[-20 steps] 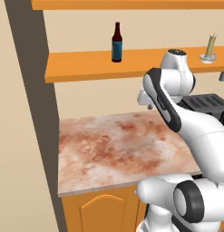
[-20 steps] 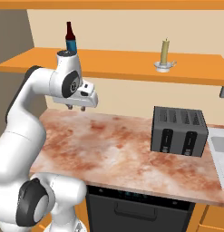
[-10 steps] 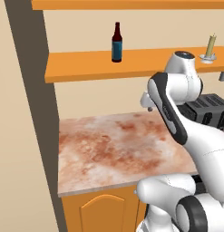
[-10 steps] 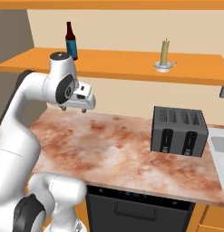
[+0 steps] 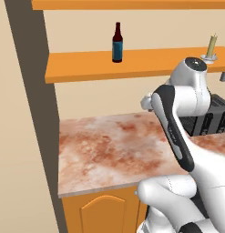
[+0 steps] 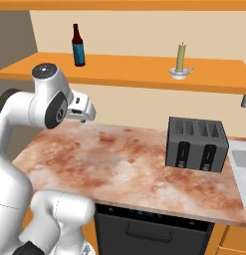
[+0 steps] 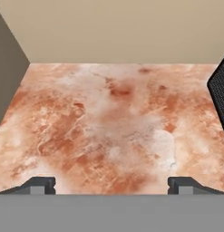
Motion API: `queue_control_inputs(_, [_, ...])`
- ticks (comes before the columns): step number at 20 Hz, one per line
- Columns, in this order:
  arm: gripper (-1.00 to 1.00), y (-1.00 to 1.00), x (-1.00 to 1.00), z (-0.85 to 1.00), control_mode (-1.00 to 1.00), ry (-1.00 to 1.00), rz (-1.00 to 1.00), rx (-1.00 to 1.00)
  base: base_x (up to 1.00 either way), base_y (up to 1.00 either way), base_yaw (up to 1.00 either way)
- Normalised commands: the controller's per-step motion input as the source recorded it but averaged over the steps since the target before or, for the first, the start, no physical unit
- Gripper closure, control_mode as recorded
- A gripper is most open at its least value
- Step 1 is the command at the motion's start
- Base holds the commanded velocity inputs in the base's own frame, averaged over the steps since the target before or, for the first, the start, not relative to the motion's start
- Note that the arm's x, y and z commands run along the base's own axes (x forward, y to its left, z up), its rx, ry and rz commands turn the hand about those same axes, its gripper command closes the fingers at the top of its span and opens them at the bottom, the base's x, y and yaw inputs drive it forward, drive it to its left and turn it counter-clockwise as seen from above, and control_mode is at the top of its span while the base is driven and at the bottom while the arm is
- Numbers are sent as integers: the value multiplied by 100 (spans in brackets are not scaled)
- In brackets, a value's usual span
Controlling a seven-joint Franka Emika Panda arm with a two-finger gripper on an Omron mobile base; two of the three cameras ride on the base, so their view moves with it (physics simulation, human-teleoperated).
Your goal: Get the candle and the beer from the cabinet and move them to the dining counter.
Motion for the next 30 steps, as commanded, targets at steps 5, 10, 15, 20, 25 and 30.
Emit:
queue_control_inputs(5, [-100, 28, -16, 44, -100, -12, 0, 0, 0, 0, 0])
queue_control_inputs(10, [-100, 22, -13, 47, -100, -15, 0, 0, 0, 0, 0])
queue_control_inputs(15, [-100, 19, -12, 41, -100, -27, 1, 0, 0, 0, 0])
queue_control_inputs(20, [-100, 17, -7, 37, -100, -37, 2, 0, 0, 0, 0])
queue_control_inputs(25, [-100, 11, 3, 33, -100, -18, 2, 0, 0, 0, 0])
queue_control_inputs(30, [-100, 11, 14, 42, -100, 4, 1, 1, 0, 0, 0])
